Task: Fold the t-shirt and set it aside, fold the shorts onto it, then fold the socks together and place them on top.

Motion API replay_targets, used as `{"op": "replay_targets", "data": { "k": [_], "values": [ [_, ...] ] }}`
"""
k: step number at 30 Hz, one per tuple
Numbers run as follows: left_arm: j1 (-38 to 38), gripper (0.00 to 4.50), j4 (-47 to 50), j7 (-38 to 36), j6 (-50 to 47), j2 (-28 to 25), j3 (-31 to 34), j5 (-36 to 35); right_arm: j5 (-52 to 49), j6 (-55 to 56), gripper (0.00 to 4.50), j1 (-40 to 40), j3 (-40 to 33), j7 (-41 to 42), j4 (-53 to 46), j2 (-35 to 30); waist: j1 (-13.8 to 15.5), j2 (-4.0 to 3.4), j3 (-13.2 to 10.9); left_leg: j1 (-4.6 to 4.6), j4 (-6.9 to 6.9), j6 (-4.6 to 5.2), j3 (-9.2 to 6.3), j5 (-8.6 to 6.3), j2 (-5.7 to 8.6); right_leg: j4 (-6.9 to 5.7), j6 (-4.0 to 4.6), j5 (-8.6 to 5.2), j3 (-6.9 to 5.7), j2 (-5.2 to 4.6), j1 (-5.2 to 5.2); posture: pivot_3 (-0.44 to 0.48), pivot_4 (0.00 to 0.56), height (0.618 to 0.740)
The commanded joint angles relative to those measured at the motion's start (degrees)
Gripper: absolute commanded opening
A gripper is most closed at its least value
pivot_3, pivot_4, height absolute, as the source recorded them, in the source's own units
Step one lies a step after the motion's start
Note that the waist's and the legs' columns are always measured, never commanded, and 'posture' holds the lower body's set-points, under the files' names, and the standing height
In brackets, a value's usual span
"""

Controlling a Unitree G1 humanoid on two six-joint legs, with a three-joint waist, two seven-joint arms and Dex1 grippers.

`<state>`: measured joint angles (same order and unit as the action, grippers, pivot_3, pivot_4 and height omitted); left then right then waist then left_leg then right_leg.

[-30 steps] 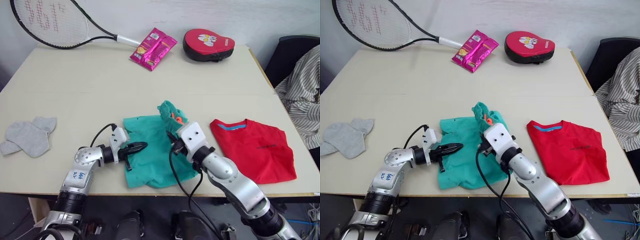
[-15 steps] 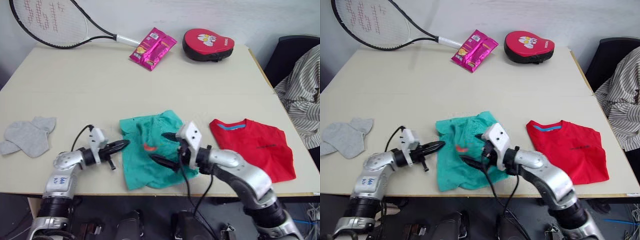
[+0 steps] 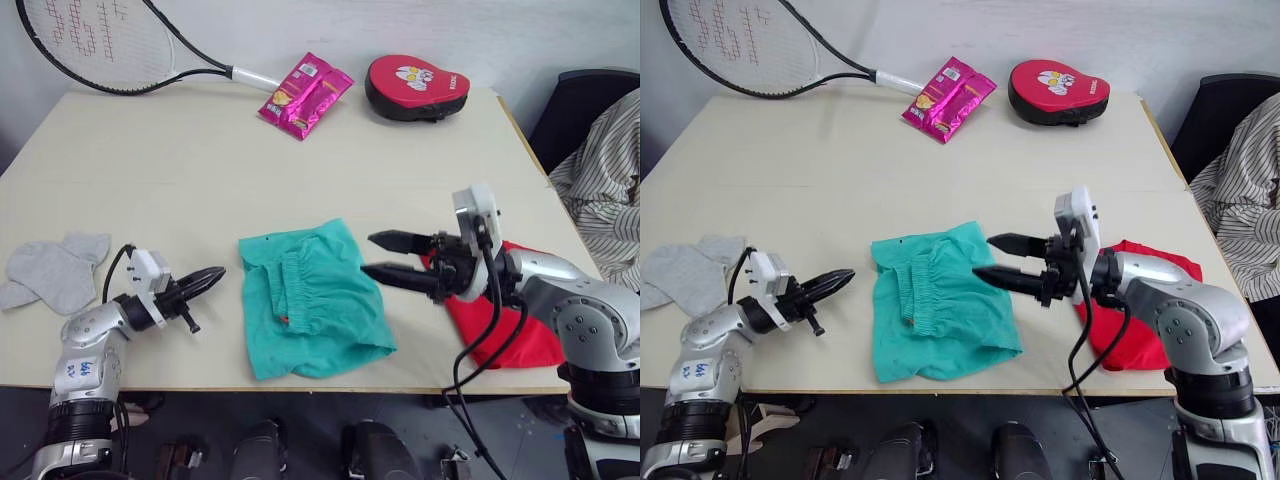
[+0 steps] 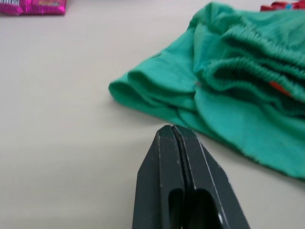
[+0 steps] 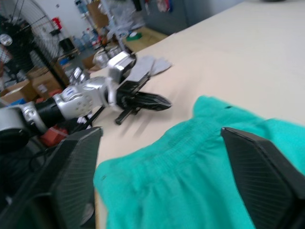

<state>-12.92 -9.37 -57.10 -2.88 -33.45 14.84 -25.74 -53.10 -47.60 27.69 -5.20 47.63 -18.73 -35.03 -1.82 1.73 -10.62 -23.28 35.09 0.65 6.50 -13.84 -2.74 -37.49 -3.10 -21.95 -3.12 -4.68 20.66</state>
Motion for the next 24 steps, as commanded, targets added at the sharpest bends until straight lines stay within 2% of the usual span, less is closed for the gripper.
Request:
{"op": "replay_targets", "data": {
  "k": [1, 4, 8, 9, 12, 15, 18, 24],
  "values": [
    [-3.1, 0.00, 8.1, 0.8, -4.7, 0.5, -0.5, -4.9, 7.5, 8.2, 2.56, 2.6, 3.3, 1.0, 5.5, 3.3, 0.0, -0.02, 0.0, 0.00, 0.00, -0.01, 0.01, 0.01, 0.02, -0.01, 0.00, 0.00, 0.00, 0.00, 0.00, 0.000, 0.150, 0.740],
    [-6.2, 0.00, 9.9, 1.5, -7.1, 2.6, -5.3, -3.4, 19.0, 20.7, 1.61, 5.6, 9.7, 2.5, 14.0, 7.7, 0.1, -0.03, 0.0, 0.00, 0.08, -0.01, 0.06, 0.04, 0.04, -0.04, -0.01, 0.00, 0.01, 0.02, -0.02, 0.000, 0.150, 0.740],
    [-9.6, 0.00, 8.3, 2.5, -6.6, 6.4, -10.5, -0.5, 28.2, 31.5, 0.21, 9.5, 15.8, 6.3, 27.1, 13.0, -0.1, -0.02, 0.0, 0.03, 0.19, -0.24, 0.24, 0.20, 0.04, -0.15, -0.15, 0.08, 0.10, 0.09, 0.02, 0.000, 0.150, 0.740],
    [-10.1, 0.00, 8.1, 2.7, -6.3, 7.3, -12.1, 0.5, 30.4, 34.8, 0.02, 10.2, 16.9, 7.0, 30.2, 14.1, 0.0, 0.01, -0.1, 0.00, 0.21, -0.29, 0.25, 0.23, 0.03, -0.16, -0.16, 0.08, 0.11, 0.10, 0.04, 0.000, 0.150, 0.740],
    [-9.8, 0.00, 6.8, 1.7, -4.0, 8.0, -17.5, 5.6, 35.4, 41.5, 0.02, 12.0, 18.9, 8.1, 37.3, 16.4, 0.0, 0.00, -0.1, 0.00, 0.28, -0.33, 0.24, 0.26, 0.02, -0.23, -0.19, 0.10, 0.11, 0.11, 0.05, 0.000, 0.150, 0.740],
    [-10.5, 0.00, -0.6, 6.3, -2.6, 10.1, -20.5, 11.4, 37.2, 45.6, 0.02, 13.2, 17.7, 6.9, 45.4, 19.5, 0.0, 0.00, -0.1, 0.01, 0.28, -0.34, 0.24, 0.26, 0.00, -0.24, -0.19, 0.10, 0.11, 0.11, 0.05, 0.000, 0.150, 0.740],
    [-10.6, 0.00, -4.5, 7.3, -2.3, 10.1, -23.3, 15.7, 40.6, 52.7, 0.02, 13.5, 17.3, 6.8, 54.0, 20.6, 0.0, 0.00, -0.1, 0.04, 0.38, -0.35, 0.23, 0.26, -0.04, -0.29, -0.18, 0.10, 0.10, 0.13, 0.03, 0.000, 0.150, 0.740],
    [-8.6, 0.00, -5.0, 8.0, -4.7, 9.2, -22.7, 15.9, 44.3, 64.2, 0.02, 14.7, 13.0, 0.2, 65.7, 19.5, -0.1, -0.01, -0.1, 0.17, 0.48, -0.33, 0.21, 0.27, -0.01, -0.34, -0.15, 0.11, 0.12, 0.07, -0.15, 0.000, 0.150, 0.740]
  ]
}}
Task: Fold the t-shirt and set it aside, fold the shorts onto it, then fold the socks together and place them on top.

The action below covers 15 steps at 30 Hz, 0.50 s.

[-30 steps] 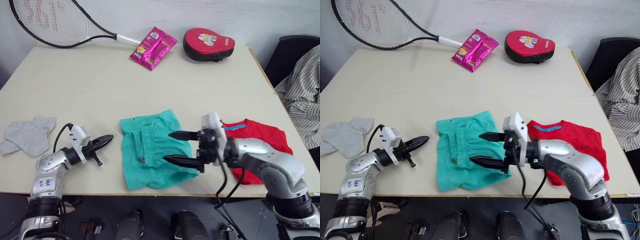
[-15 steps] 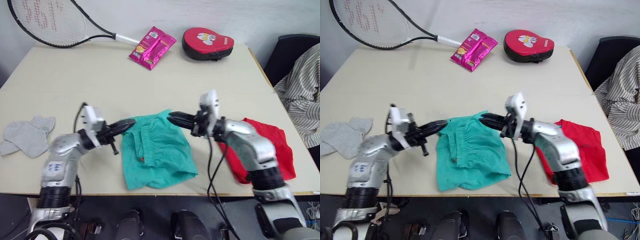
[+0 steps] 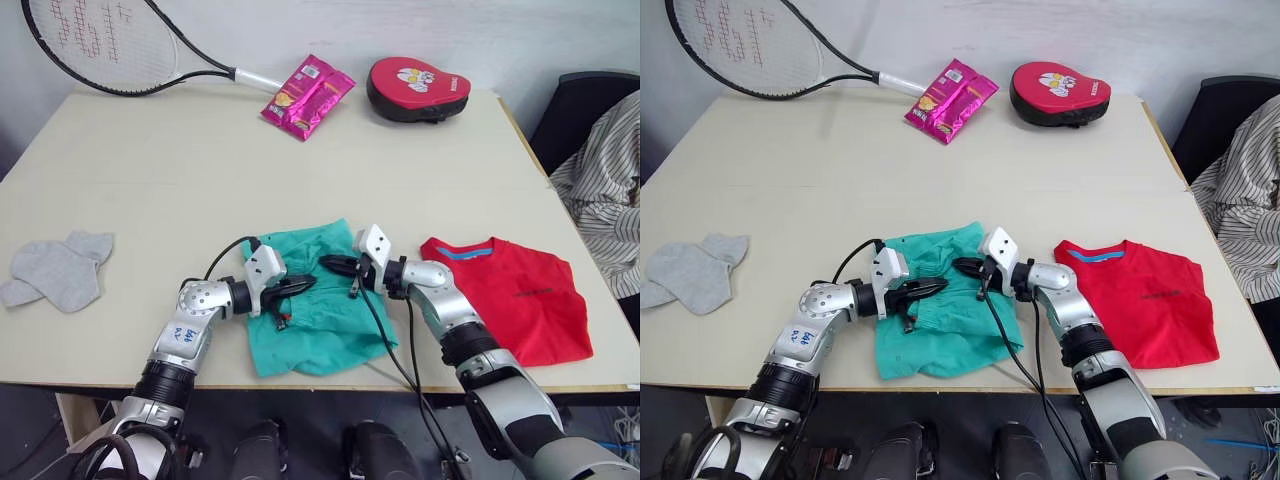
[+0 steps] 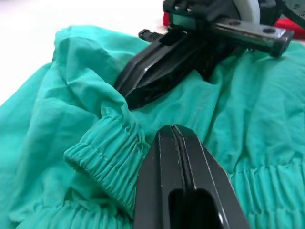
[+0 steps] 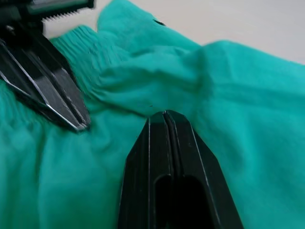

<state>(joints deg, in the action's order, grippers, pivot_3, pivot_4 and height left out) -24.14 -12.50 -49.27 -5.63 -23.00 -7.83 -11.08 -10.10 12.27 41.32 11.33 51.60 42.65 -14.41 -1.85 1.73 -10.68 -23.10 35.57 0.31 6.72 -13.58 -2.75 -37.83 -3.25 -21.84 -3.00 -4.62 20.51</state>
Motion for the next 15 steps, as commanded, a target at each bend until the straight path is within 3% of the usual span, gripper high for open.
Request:
{"op": "replay_targets", "data": {
  "k": [1, 7, 11, 15],
  "values": [
    [3.2, 0.00, -2.2, 0.0, -1.6, -1.6, 0.4, 1.0, 1.2, 4.8, 0.02, 1.5, -4.7, -5.1, 5.7, -1.4, -0.2, 0.00, 0.0, 0.01, 0.02, 0.00, 0.00, 0.02, 0.00, -0.01, 0.04, 0.02, 0.00, 0.00, -0.01, 0.000, 0.150, 0.740],
    [4.6, 0.00, -2.9, -0.4, -0.2, -2.6, 1.8, 1.0, -1.3, 3.8, 0.02, 2.2, -9.8, -5.1, 5.4, -1.8, -1.7, -0.04, 0.0, 0.16, -0.14, -0.12, 0.01, 0.26, -0.07, -0.08, 0.22, 0.12, 0.00, 0.04, -0.02, 0.000, 0.150, 0.740],
    [4.2, 0.00, -1.1, -0.9, -0.1, -1.9, 3.1, -1.2, -7.4, -3.8, 0.02, -3.8, -9.8, 3.4, -11.2, -3.3, -1.6, -0.06, 0.0, 0.34, -0.43, -0.19, 0.03, 0.32, -0.13, -0.14, 0.23, 0.13, 0.00, 0.10, 0.00, 0.000, 0.150, 0.740],
    [3.1, 0.00, 0.4, -0.2, -2.2, -0.9, 5.1, -4.1, -10.7, -13.5, 0.02, -11.0, -7.7, 5.1, -27.7, -4.1, -1.3, -0.08, 0.0, 0.32, -0.51, -0.17, -0.03, 0.24, -0.16, -0.14, 0.22, 0.13, -0.04, 0.11, 0.02, 0.000, 0.150, 0.740]
  ]
}}
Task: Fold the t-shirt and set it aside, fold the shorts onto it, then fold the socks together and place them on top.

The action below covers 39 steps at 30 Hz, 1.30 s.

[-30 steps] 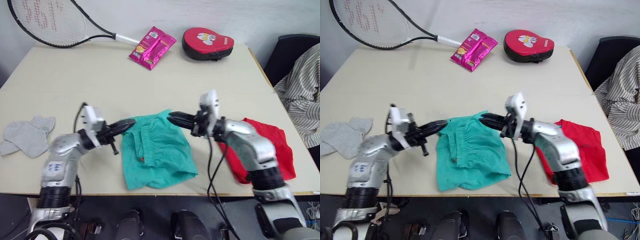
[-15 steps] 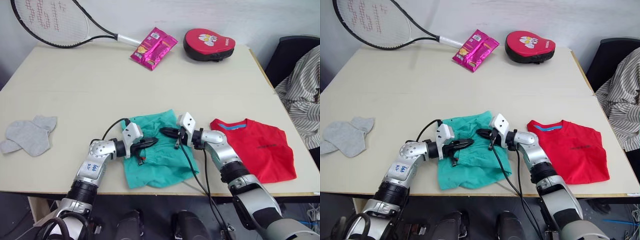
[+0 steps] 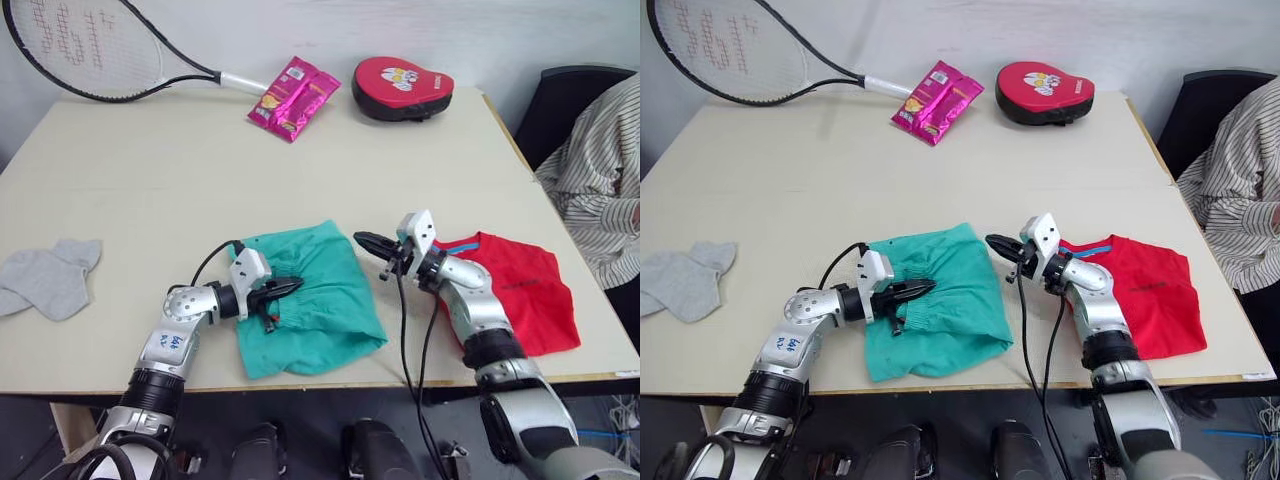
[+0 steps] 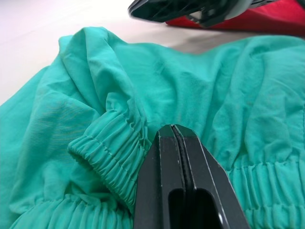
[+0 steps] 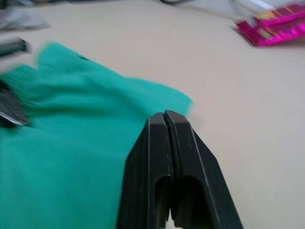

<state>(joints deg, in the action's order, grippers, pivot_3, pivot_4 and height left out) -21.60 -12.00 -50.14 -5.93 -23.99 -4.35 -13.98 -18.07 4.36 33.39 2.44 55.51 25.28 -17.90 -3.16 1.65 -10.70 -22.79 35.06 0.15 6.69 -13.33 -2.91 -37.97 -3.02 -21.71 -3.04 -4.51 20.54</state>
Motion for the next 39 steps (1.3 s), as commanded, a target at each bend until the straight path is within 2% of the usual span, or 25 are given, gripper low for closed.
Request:
{"op": "replay_targets", "data": {
  "k": [1, 4, 7, 10, 15, 17, 20, 22, 23, 24, 26, 31, 34, 39],
  "values": [
    [0.2, 0.00, -0.9, 0.9, -1.5, -0.1, 1.9, -1.0, -0.8, -5.6, 0.02, -4.8, 3.0, 1.1, -12.5, -0.8, 0.0, 0.00, 0.0, -0.02, 0.00, 0.02, 0.00, -0.02, 0.01, 0.03, 0.00, 0.00, 0.00, -0.01, 0.00, 0.000, 0.150, 0.740],
    [-0.9, 0.00, -2.9, 1.3, -1.1, -0.2, 2.7, -0.7, 4.1, -5.3, 0.02, -8.1, 6.7, -1.2, -14.6, -0.7, 0.0, 0.00, 0.0, -0.06, 0.02, 0.16, 0.00, -0.10, 0.02, 0.09, 0.00, 0.00, 0.00, -0.01, 0.01, 0.000, 0.150, 0.740],
    [-1.5, 0.00, -4.0, 0.5, -1.0, -0.5, 2.4, -0.4, 4.6, -7.0, 0.02, -11.1, 8.1, -0.6, -16.6, -1.6, 0.1, 0.01, 0.0, -0.07, 0.02, 0.19, 0.01, -0.04, 0.07, 0.10, 0.01, 0.00, 0.00, -0.03, 0.01, 0.000, 0.150, 0.740],
    [-1.9, 0.00, -5.0, 0.0, -0.6, -0.6, 2.1, -0.1, 0.9, -11.9, 0.02, -16.2, 8.6, 5.4, -24.8, -6.6, 0.4, 0.00, 0.0, -0.10, 0.03, 0.19, 0.01, -0.03, 0.09, 0.14, 0.02, 0.01, 0.00, -0.06, 0.01, 0.000, 0.150, 0.740],
    [-2.4, 0.00, -6.5, -1.0, 0.7, -0.4, 1.7, 0.2, -5.7, -19.0, 0.02, -21.4, 5.1, 10.2, -36.6, -15.4, 0.8, 0.01, 0.0, -0.14, 0.04, 0.24, 0.00, -0.08, 0.07, 0.23, 0.02, 0.01, 0.00, -0.05, 0.01, 0.000, 0.150, 0.740],
    [-2.5, 0.00, -6.9, -1.5, 1.2, -0.4, 1.6, 0.1, -8.2, -22.1, 0.02, -20.8, 3.2, 9.4, -39.0, -17.0, 0.9, 0.01, 0.0, -0.13, 0.04, 0.25, 0.00, -0.07, 0.06, 0.23, 0.05, 0.02, 0.00, -0.04, 0.02, 0.000, 0.150, 0.740],
    [-2.8, 0.00, -7.4, -3.1, 2.4, -0.3, 1.4, -0.3, -17.2, -37.4, 0.02, -16.1, -0.6, 5.7, -39.2, -17.9, 0.8, 0.01, 0.0, -0.11, 0.05, 0.24, 0.00, -0.06, 0.02, 0.23, 0.15, 0.08, -0.01, -0.03, 0.02, 0.000, 0.150, 0.740],
    [-3.1, 0.00, -7.9, -4.4, 3.4, -0.3, 1.3, -0.4, -27.4, -57.3, 0.40, -10.2, -2.5, 4.8, -35.1, -19.9, 0.9, 0.01, 0.0, -0.12, 0.05, 0.23, 0.00, -0.05, 0.02, 0.23, 0.17, 0.09, -0.02, -0.04, 0.04, 0.000, 0.150, 0.740],
    [-3.2, 0.00, -8.1, -5.0, 4.0, -0.3, 1.3, -0.5, -32.1, -64.6, 0.65, -6.9, -4.7, 2.8, -31.8, -18.9, 1.0, 0.01, 0.0, -0.15, 0.05, 0.24, -0.01, -0.05, 0.01, 0.23, 0.19, 0.10, -0.01, -0.05, 0.07, 0.000, 0.150, 0.740],
    [-3.3, 0.00, -8.1, -5.4, 4.1, 0.0, 1.7, -1.1, -34.1, -71.6, 0.93, -3.4, -5.6, 1.1, -27.9, -18.4, 1.1, 0.02, 0.0, -0.20, 0.04, 0.27, -0.03, -0.03, 0.01, 0.24, 0.20, 0.10, -0.02, -0.07, 0.12, 0.000, 0.150, 0.740],
    [-3.4, 0.00, -7.5, -5.9, 4.1, 0.2, 2.9, -2.6, -31.1, -77.1, 1.65, 1.5, -2.2, -0.5, -21.5, -18.7, 1.2, 0.00, 0.0, -0.29, 0.04, 0.28, -0.04, -0.04, 0.00, 0.28, 0.23, 0.11, -0.03, -0.08, 0.19, 0.000, 0.150, 0.740],
    [-4.2, 0.00, -7.5, -7.3, 5.0, 0.2, 3.1, -2.8, -25.4, -79.2, 3.36, 9.4, 1.7, -1.8, -7.9, -15.5, 1.5, 0.00, 0.0, -0.63, 0.02, 0.31, -0.02, -0.11, 0.01, 0.27, 0.23, 0.11, -0.12, -0.08, 0.53, 0.000, 0.150, 0.740],
    [-3.4, 0.00, -6.6, -7.8, 4.8, 0.0, 3.8, -3.4, -22.4, -75.5, 4.44, 11.2, 5.6, 1.1, -6.2, -13.2, 1.3, 0.00, 0.0, -1.06, 0.21, 0.19, 0.10, 0.06, 0.02, 0.12, 0.13, 0.16, -0.11, -0.07, 0.97, 0.000, 0.150, 0.740],
    [-2.8, 0.00, -7.7, -9.5, 5.5, -0.5, 4.1, -3.3, -19.2, -73.8, 4.48, 14.9, 8.5, 2.5, -0.7, -7.5, 1.0, 0.00, 0.0, -1.11, 0.36, 0.48, 0.19, -0.03, 0.00, 0.11, -0.01, 0.24, -0.07, -0.04, 0.98, 0.000, 0.150, 0.740]
  ]
}}
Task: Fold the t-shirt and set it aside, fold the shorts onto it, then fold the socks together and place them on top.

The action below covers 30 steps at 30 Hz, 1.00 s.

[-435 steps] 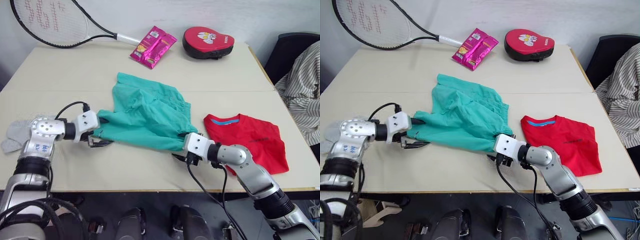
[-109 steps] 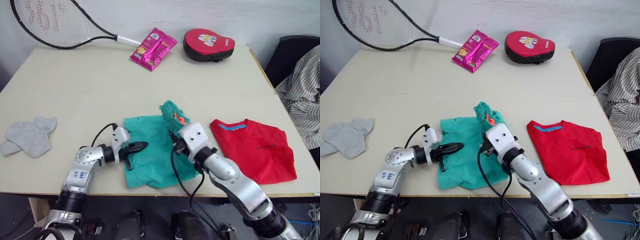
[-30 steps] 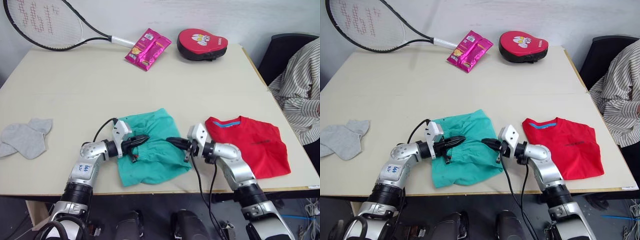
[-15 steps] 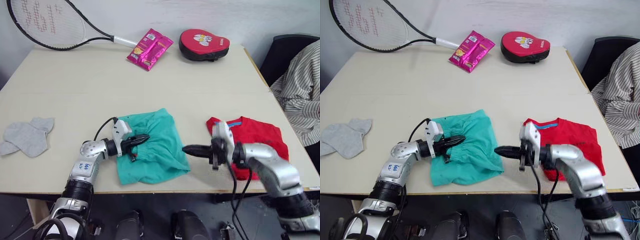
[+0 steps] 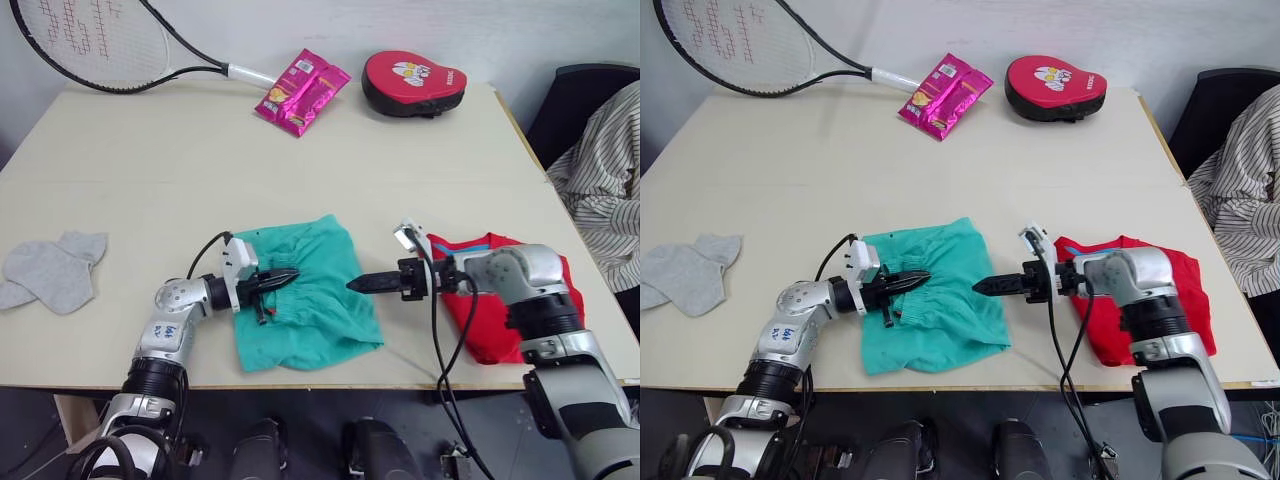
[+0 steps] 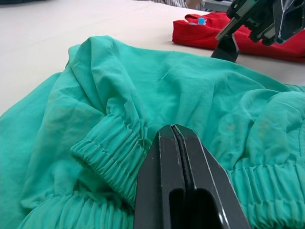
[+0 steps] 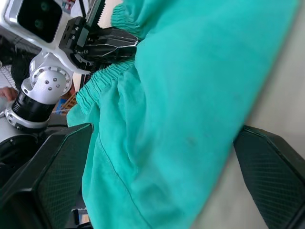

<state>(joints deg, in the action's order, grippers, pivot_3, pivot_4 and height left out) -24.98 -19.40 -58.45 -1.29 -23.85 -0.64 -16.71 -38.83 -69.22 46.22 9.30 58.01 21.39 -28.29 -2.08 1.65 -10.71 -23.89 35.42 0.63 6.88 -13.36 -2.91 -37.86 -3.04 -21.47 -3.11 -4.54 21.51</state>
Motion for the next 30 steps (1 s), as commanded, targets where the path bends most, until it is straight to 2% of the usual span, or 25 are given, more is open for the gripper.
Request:
{"op": "replay_targets", "data": {
  "k": [1, 3, 6, 13, 16, 18, 21, 25, 30],
  "values": [
    [0.6, 0.00, -0.6, -1.4, 1.2, -0.7, 0.3, -0.3, 2.1, -0.4, 4.48, 2.9, 1.6, -0.1, 4.5, 3.9, -0.3, 0.00, 0.0, 0.01, 0.01, 0.01, 0.00, 0.00, 0.00, -0.01, 0.00, 0.01, 0.01, 0.00, 0.00, 0.000, 0.150, 0.740],
    [0.4, 0.00, -1.5, -1.2, 1.8, -0.5, 0.5, 0.0, 3.3, -0.5, 4.30, 4.9, 0.8, -2.1, 8.3, 7.5, -0.6, 0.00, 0.0, 0.02, 0.01, 0.04, 0.00, 0.07, -0.01, -0.03, 0.09, 0.06, 0.00, 0.00, -0.01, 0.000, 0.150, 0.740],
    [0.1, 0.00, -2.6, -1.0, 2.5, -0.3, 0.6, 0.2, 4.3, -0.8, 3.54, 6.7, -2.3, -5.3, 11.9, 11.0, -1.0, 0.00, 0.0, 0.07, 0.00, 0.02, -0.01, 0.15, -0.02, -0.10, 0.15, 0.11, 0.00, 0.00, -0.02, 0.000, 0.150, 0.740],
    [-0.2, 0.00, -4.7, -2.4, 4.8, -0.6, 0.5, 0.5, 3.4, -6.0, 1.06, 5.8, -6.6, -9.7, 7.9, 12.7, -1.1, -0.01, 0.0, 0.04, -0.07, -0.01, -0.02, 0.14, 0.00, -0.09, 0.05, 0.16, -0.02, -0.03, 0.01, 0.000, 0.150, 0.740],
    [0.5, 0.00, -3.2, -4.3, 6.7, -1.2, 1.1, -0.6, 0.8, -10.4, 0.02, 5.3, -10.8, -11.9, 2.2, 12.7, -1.0, -0.01, 0.0, 0.04, -0.08, 0.00, -0.03, 0.14, -0.01, -0.10, 0.05, 0.17, -0.02, -0.03, 0.01, 0.000, 0.150, 0.740],
    [0.8, 0.00, -0.9, -5.2, 5.3, -1.2, 2.5, -3.3, -0.9, -13.4, 0.02, 4.7, -12.3, -12.0, -2.3, 11.3, -1.0, -0.02, 0.0, 0.01, -0.08, 0.00, -0.03, 0.14, -0.01, -0.09, 0.05, 0.17, -0.02, -0.04, 0.04, 0.000, 0.150, 0.740],
    [2.0, 0.54, 7.0, -6.3, -2.4, -2.6, 4.9, -9.7, -6.2, -16.7, 0.00, 3.1, -12.6, -6.6, -14.0, 3.2, -0.9, -0.08, 0.0, -0.32, -0.08, 0.03, -0.08, 0.15, 0.02, -0.07, 0.05, 0.17, -0.02, -0.08, 0.31, 0.000, 0.150, 0.740],
    [4.4, 1.77, 17.9, -4.9, -10.0, -3.9, 5.9, -15.2, -8.7, -6.6, 0.00, -3.2, -7.1, 11.8, -28.5, -15.1, 0.4, -0.14, -0.1, -0.36, -0.11, 0.12, -0.14, 0.01, 0.08, 0.11, -0.11, 0.25, -0.05, -0.10, 0.26, 0.000, 0.150, 0.740],
    [7.2, 3.32, 26.7, -2.1, -17.1, -4.3, 5.7, -18.4, -3.9, 3.7, 0.00, -5.9, -4.2, 24.9, -29.2, -33.5, 0.3, -0.15, -0.1, -0.31, -0.07, 0.31, -0.06, -0.21, 0.11, 0.52, -0.23, 0.29, -0.03, -0.09, 0.03, 0.000, 0.150, 0.740]
  ]
}}
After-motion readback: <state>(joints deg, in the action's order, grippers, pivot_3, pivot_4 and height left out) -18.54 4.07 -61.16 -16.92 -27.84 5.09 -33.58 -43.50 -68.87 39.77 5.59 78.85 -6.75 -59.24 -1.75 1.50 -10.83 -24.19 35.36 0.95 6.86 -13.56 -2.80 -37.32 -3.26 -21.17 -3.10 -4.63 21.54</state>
